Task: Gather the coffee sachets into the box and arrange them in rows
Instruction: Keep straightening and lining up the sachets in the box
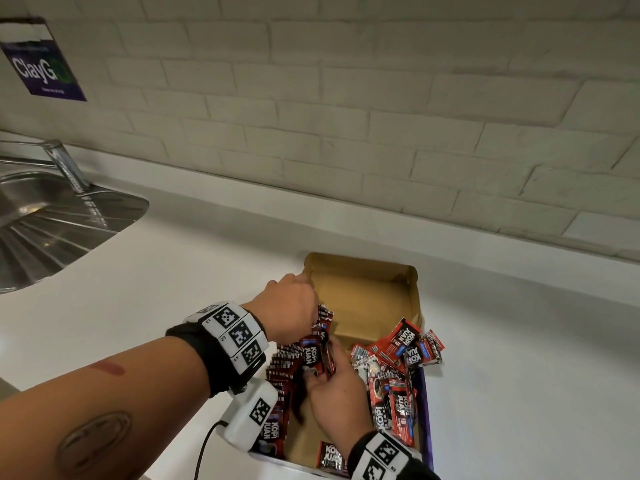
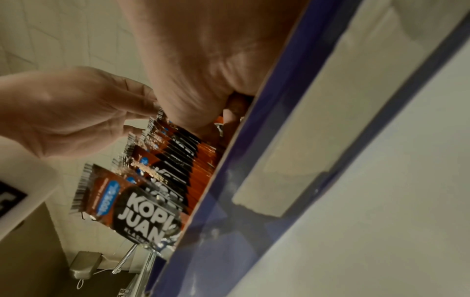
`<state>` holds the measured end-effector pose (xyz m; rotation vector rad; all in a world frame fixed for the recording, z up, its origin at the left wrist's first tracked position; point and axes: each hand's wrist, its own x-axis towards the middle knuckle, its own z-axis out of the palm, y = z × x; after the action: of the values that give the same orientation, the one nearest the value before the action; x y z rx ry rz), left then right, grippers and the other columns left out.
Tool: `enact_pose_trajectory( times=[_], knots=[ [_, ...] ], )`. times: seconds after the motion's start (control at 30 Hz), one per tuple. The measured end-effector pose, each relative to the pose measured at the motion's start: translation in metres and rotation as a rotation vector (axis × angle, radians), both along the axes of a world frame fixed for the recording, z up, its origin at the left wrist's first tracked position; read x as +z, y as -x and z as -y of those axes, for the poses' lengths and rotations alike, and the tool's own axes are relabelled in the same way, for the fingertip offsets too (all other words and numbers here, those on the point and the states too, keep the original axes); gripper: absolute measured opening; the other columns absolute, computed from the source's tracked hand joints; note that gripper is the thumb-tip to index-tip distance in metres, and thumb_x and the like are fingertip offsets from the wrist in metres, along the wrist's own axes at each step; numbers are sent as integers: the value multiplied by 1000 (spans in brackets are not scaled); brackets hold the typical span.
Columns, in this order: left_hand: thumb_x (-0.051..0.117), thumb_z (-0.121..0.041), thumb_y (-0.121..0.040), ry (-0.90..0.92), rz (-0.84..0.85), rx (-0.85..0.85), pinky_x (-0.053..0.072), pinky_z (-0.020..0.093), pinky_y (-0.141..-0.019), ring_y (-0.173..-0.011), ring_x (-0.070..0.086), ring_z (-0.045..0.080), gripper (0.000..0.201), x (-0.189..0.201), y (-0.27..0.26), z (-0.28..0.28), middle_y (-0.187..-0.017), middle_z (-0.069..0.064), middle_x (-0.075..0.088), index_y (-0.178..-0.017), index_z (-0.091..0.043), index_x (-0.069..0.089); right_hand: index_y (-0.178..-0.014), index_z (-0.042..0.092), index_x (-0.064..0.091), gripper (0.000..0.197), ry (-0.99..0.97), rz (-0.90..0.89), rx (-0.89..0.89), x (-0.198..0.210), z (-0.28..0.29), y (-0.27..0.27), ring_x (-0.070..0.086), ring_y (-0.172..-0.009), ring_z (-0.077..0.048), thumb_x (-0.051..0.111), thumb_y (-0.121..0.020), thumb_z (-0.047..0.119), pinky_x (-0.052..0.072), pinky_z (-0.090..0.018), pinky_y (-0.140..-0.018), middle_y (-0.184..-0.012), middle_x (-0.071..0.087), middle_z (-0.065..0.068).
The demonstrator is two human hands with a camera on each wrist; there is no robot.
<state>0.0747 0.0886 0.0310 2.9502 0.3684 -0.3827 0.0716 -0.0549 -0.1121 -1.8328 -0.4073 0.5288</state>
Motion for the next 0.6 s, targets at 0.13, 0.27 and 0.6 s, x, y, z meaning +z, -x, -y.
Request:
enact_pose_trajectory(
  times=[0.13,0.27,0.6],
  knots=[
    [53,-16,-94,12,3,-22,36,42,-106,-135,38,22,22,-4,-1,3,-146,2,42,-105,-21,72,-150,51,39,72,-3,16,23,-1,0,1,59,-59,5,66,-92,18,55,-18,-71,-92,75,9],
    [57,-18,-93,22,28,-16,36,43,-107,-134,40,21,21,-4,2,-3,-147,-2,42,-101,-28,72,-149,59,32,79,-23,20,38,3,0,1,67,-70,4,66,-92,15,59,-21,-82,-101,74,19],
    [61,-21,-92,108,211,52,42,34,-104,-122,48,13,20,4,7,-29,-130,-11,52,-85,-35,74,-151,58,28,81,3,27,56,3,1,0,71,-75,-1,63,-93,15,59,-24,-86,-100,76,15]
  ],
)
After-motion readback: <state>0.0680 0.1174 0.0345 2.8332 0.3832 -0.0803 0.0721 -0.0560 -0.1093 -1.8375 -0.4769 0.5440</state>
